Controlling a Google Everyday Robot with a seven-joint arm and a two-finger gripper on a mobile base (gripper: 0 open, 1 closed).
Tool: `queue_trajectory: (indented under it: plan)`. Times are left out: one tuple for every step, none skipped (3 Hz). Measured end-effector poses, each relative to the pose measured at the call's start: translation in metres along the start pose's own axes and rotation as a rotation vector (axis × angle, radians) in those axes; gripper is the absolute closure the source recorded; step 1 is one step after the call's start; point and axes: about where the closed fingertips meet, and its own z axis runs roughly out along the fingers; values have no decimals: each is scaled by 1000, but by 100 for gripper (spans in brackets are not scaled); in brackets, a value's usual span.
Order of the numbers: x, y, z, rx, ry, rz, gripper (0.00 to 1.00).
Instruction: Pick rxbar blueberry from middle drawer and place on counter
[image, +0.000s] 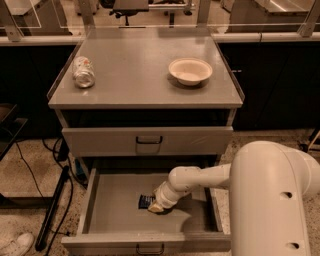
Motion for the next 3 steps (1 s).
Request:
queue_trajectory:
  plan:
    - [-3, 0, -5, 0, 0, 0, 100]
    - [-33, 0, -34, 8, -13, -17, 100]
    - [-65, 0, -67, 24, -22, -40, 100]
